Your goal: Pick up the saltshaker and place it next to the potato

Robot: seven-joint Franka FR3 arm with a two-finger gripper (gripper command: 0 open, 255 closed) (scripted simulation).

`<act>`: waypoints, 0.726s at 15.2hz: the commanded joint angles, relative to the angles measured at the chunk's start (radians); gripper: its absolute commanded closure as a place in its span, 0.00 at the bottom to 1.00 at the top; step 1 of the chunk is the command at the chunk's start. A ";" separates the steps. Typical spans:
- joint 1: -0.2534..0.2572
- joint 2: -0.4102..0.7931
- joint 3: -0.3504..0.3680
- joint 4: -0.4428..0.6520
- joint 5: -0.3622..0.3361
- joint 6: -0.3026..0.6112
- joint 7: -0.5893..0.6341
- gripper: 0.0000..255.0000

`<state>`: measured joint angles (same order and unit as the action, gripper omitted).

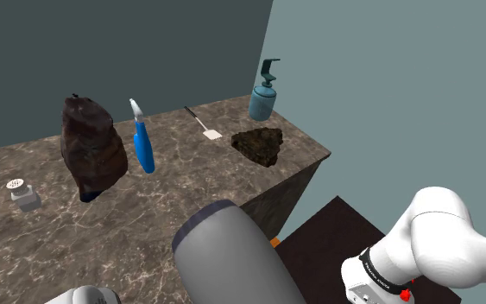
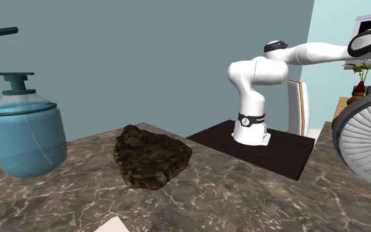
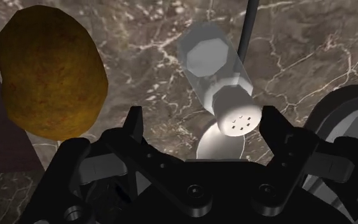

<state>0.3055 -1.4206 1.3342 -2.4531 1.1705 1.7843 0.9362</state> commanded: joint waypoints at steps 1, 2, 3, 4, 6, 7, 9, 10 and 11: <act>0.008 0.004 -0.047 0.014 -0.041 -0.031 0.009 0.00; 0.013 0.007 -0.077 0.025 -0.067 -0.052 0.016 0.00; 0.016 0.009 -0.100 0.036 -0.088 -0.069 0.021 0.00; 0.016 0.009 -0.100 0.036 -0.087 -0.069 0.021 0.00; 0.016 0.009 -0.100 0.036 -0.087 -0.069 0.021 0.00; 0.016 0.009 -0.100 0.036 -0.087 -0.069 0.021 0.00; 0.016 0.009 -0.100 0.036 -0.087 -0.069 0.021 0.00; 0.016 0.009 -0.100 0.036 -0.087 -0.069 0.021 0.00; 0.016 0.009 -0.100 0.035 -0.087 -0.069 0.021 0.00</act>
